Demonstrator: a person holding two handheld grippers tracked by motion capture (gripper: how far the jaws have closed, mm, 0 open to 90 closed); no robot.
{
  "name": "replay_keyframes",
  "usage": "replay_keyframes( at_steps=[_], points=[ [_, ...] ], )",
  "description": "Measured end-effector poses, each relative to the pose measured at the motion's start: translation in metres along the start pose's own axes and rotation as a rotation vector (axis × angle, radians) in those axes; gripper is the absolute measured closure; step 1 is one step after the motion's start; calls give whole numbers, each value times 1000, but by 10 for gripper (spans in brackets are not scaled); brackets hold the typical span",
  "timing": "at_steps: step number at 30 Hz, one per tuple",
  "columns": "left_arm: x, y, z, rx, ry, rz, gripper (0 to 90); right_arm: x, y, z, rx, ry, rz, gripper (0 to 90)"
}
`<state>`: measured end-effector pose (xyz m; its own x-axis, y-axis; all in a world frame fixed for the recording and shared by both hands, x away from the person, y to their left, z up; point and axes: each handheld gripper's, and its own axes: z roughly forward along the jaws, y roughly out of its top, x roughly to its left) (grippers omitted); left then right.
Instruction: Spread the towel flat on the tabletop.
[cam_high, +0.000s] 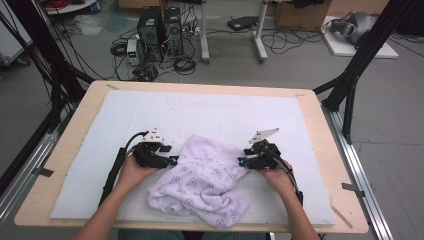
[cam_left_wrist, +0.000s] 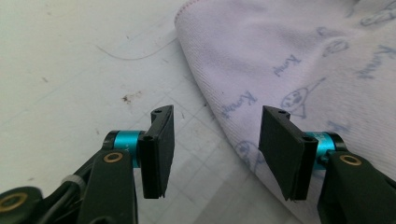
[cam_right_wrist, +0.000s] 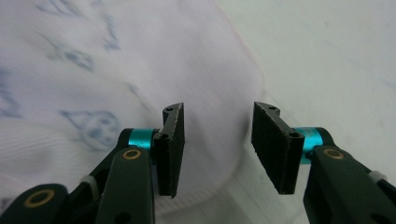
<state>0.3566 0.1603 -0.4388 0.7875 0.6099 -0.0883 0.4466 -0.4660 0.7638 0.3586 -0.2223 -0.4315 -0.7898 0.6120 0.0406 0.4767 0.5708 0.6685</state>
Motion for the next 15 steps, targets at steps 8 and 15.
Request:
replay_keyframes(
  at_steps=[8, 15],
  points=[
    [-4, 0, 9, 23, -64, 17, 853, -7, -5, 5, -8, 40, -1, 777],
    [1, 2, -8, -10, -32, -10, 882, -12, 5, 12, -37, 99, 2, 855]
  ],
)
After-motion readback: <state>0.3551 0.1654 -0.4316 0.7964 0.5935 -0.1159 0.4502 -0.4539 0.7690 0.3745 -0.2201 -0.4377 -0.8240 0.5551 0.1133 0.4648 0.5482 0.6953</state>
